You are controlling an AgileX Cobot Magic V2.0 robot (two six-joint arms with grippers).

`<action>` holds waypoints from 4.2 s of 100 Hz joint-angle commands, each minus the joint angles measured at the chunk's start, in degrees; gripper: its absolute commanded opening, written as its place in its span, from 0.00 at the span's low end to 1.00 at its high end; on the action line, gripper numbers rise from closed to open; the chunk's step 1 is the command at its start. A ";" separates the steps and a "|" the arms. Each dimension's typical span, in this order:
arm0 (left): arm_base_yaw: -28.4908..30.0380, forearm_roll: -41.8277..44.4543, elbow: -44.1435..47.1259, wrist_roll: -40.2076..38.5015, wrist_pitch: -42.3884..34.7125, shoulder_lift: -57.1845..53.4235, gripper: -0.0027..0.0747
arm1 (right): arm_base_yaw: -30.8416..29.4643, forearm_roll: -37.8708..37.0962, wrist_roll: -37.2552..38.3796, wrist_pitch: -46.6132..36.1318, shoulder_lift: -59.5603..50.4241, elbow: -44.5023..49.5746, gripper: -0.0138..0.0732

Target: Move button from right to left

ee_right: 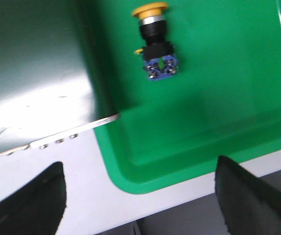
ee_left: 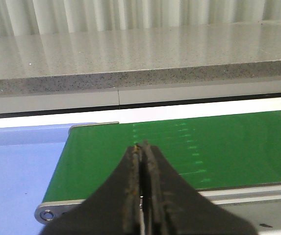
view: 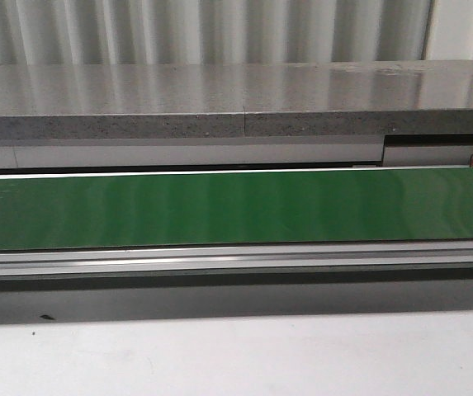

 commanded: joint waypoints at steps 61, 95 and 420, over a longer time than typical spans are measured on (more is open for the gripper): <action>0.03 -0.52 2.23 -0.57 -4.53 -1.87 0.01 | -4.90 -0.96 -7.13 -7.26 21.71 -7.37 0.86; 0.03 -0.52 2.23 -0.57 -4.53 -1.87 0.01 | -4.82 -0.96 -8.12 -11.53 27.46 -7.37 0.86; 0.03 -0.52 2.23 -0.57 -4.53 -1.87 0.01 | 32.39 5.71 -5.61 -33.79 -26.90 24.56 0.08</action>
